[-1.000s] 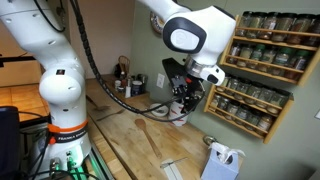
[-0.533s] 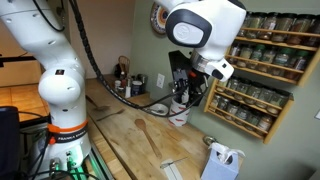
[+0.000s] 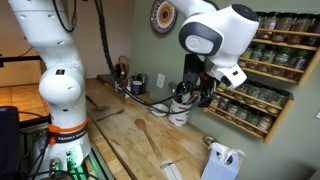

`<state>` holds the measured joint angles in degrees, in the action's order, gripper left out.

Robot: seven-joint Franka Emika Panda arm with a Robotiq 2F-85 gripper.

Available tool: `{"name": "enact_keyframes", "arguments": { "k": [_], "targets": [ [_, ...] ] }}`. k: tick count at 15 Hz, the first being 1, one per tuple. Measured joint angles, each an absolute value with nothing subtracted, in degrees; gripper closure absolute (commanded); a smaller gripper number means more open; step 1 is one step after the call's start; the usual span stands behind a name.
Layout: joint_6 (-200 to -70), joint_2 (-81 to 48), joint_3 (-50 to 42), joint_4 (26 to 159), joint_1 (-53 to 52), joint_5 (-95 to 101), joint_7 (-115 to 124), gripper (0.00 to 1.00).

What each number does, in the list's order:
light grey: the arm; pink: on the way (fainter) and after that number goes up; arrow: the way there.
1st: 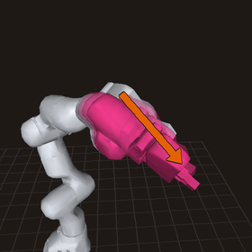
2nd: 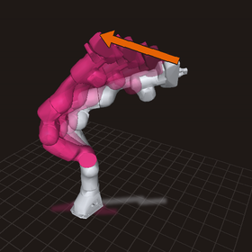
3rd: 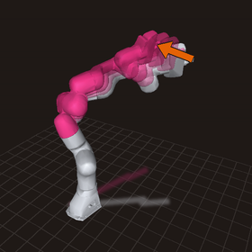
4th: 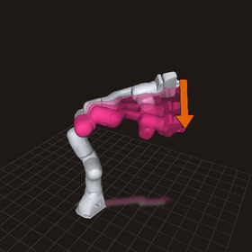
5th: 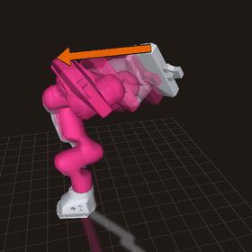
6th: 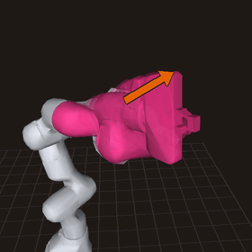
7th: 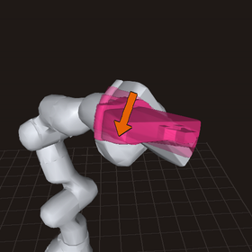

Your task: Remove the third jar from the top stand on the right

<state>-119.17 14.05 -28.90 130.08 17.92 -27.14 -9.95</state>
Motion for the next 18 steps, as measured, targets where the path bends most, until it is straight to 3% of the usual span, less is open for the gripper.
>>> {"name": "enact_keyframes", "arguments": {
  "k": [7, 18],
  "targets": [
    [-126.1, 0.3, -28.8, 118.6, 19.5, -45.6, -3.6, 0.00],
    [-130.5, -8.3, -27.0, 107.3, 23.4, -62.1, 6.6, 0.00]
  ]
}}
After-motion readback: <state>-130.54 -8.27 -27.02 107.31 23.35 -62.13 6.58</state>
